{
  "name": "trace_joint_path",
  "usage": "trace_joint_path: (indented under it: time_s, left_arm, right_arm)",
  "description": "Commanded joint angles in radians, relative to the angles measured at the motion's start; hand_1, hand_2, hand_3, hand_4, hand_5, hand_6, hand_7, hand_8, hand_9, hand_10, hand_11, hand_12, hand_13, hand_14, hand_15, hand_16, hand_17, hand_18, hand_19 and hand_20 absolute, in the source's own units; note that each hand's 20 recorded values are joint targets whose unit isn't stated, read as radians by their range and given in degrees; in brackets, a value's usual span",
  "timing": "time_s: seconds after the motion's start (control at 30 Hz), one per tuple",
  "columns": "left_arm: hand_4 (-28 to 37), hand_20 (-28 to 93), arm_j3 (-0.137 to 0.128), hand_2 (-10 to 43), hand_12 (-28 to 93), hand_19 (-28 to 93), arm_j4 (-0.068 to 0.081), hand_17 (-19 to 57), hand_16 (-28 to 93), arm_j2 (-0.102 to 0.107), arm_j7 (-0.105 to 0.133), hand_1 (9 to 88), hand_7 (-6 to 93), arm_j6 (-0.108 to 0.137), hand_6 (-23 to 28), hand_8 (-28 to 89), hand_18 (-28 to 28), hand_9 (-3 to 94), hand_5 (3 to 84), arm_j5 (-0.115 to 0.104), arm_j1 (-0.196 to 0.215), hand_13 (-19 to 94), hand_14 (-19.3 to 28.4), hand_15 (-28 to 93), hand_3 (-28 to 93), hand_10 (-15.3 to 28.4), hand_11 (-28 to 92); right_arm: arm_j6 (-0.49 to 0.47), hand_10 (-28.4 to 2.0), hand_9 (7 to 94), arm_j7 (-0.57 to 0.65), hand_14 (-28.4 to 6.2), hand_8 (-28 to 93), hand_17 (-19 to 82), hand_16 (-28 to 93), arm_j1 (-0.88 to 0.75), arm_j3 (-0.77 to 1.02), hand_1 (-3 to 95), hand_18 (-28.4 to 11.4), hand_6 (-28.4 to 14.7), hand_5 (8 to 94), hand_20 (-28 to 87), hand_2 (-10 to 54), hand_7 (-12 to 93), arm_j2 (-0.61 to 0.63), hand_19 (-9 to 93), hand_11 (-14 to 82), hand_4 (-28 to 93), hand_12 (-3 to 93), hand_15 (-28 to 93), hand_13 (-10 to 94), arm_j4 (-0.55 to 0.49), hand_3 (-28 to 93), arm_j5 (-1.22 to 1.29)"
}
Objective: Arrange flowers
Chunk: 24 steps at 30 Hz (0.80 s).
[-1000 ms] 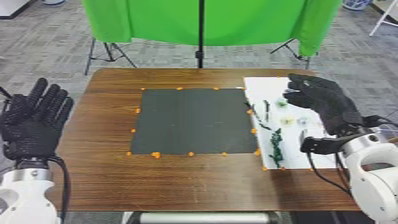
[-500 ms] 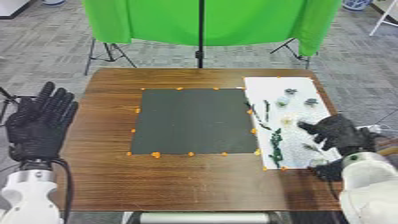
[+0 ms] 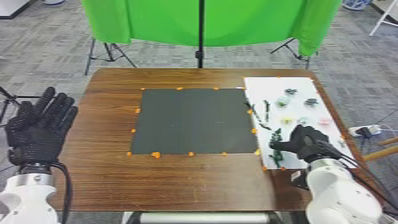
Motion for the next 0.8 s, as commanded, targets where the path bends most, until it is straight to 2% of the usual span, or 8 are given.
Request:
trace_joint_path:
  time_s: [0.03,0.13,0.27,0.33,0.4,0.43,0.57,0.8]
  left_arm:
    - [-28.3,10,-0.005,13.4,9,19,-0.003,-0.8,-7,-0.016,-0.015,26.6,4.6,0.007,8.7,-7,8.7,36.0,43.8,0.002,0.033,25,11.2,19,76,13.9,15]
    - [-28.3,10,-0.006,13.3,9,20,-0.004,-0.9,-7,-0.018,-0.015,26.5,4.5,0.009,8.8,-7,8.7,36.0,43.9,0.0,0.035,25,11.3,19,76,14.0,15]
    - [-28.3,10,-0.004,13.3,9,20,0.0,-1.1,-7,-0.02,-0.022,26.5,4.4,0.006,8.9,-7,9.0,35.9,43.9,0.0,0.031,25,11.5,19,76,14.0,15]
    - [-28.3,10,-0.003,13.3,9,20,0.001,-1.2,-7,-0.02,-0.024,26.5,4.4,0.009,8.9,-7,9.1,35.9,44.0,-0.001,0.03,25,11.5,19,76,14.0,15]
    - [-28.3,10,-0.004,13.4,9,20,0.002,-1.3,-7,-0.021,-0.026,26.5,4.4,0.008,8.9,-7,9.2,36.0,44.0,-0.002,0.031,25,11.6,19,76,14.1,15]
    - [-28.3,10,-0.005,13.4,9,20,0.002,-1.3,-7,-0.024,-0.028,26.5,4.4,0.008,8.9,-7,9.3,35.9,44.0,-0.001,0.033,25,11.6,19,76,14.1,15]
    - [-28.3,10,-0.001,13.4,9,20,0.006,-1.6,-7,-0.026,-0.031,26.4,4.5,0.005,9.0,-7,9.8,35.9,44.0,-0.002,0.029,25,11.9,20,76,14.1,15]
    - [-28.3,10,-0.011,13.4,9,21,0.004,-1.9,-7,-0.033,-0.026,26.4,4.4,0.006,8.9,-7,10.2,36.0,43.9,-0.011,0.044,26,12.1,20,76,14.1,15]
  right_arm:
    - [-0.012,-18.6,71.1,0.046,-15.8,-12,26,24,0.075,-0.126,34.6,-25.6,-6.4,71.4,27,-9.5,15,0.001,75,31.1,-28,22.1,70,63,0.089,53,-0.104]
    - [-0.039,-17.8,74.3,0.066,-15.0,-11,27,24,0.108,-0.179,38.4,-26.3,-5.6,73.8,27,-9.5,16,-0.008,77,30.3,-28,22.9,68,66,0.127,55,-0.12]
    - [-0.037,-16.6,74.8,0.095,-14.2,-11,30,28,0.137,-0.243,41.5,-26.4,-3.4,76.0,28,-9.5,24,-0.032,80,39.6,-28,27.6,74,68,0.184,65,-0.132]
    - [-0.028,-16.4,75.0,0.097,-14.0,-2,30,29,0.137,-0.258,45.1,-26.5,-3.5,76.1,28,-9.5,27,-0.044,81,42.0,-28,28.7,75,68,0.202,64,-0.129]
    - [-0.003,-15.7,75.6,0.09,-13.6,10,32,30,0.135,-0.269,55.3,-26.5,-3.7,76.8,29,-9.5,31,-0.056,82,44.6,-26,32.4,76,69,0.222,54,-0.139]
    - [0.009,-15.2,76.3,0.084,-13.4,13,33,30,0.127,-0.265,58.7,-26.6,-3.4,77.2,30,-9.5,33,-0.064,82,43.5,-25,36.9,77,70,0.23,51,-0.132]
    - [0.072,-13.0,82.6,0.104,-13.4,17,34,30,0.096,-0.239,61.1,-26.5,-2.5,80.6,31,-9.5,37,-0.081,82,32.8,-28,49.5,76,72,0.229,62,-0.073]
    - [0.234,-12.8,85.5,0.11,-13.5,18,34,31,0.015,-0.145,59.7,-26.7,-3.8,82.5,31,-9.5,36,-0.058,81,28.2,-26,52.1,75,73,0.114,69,-0.069]
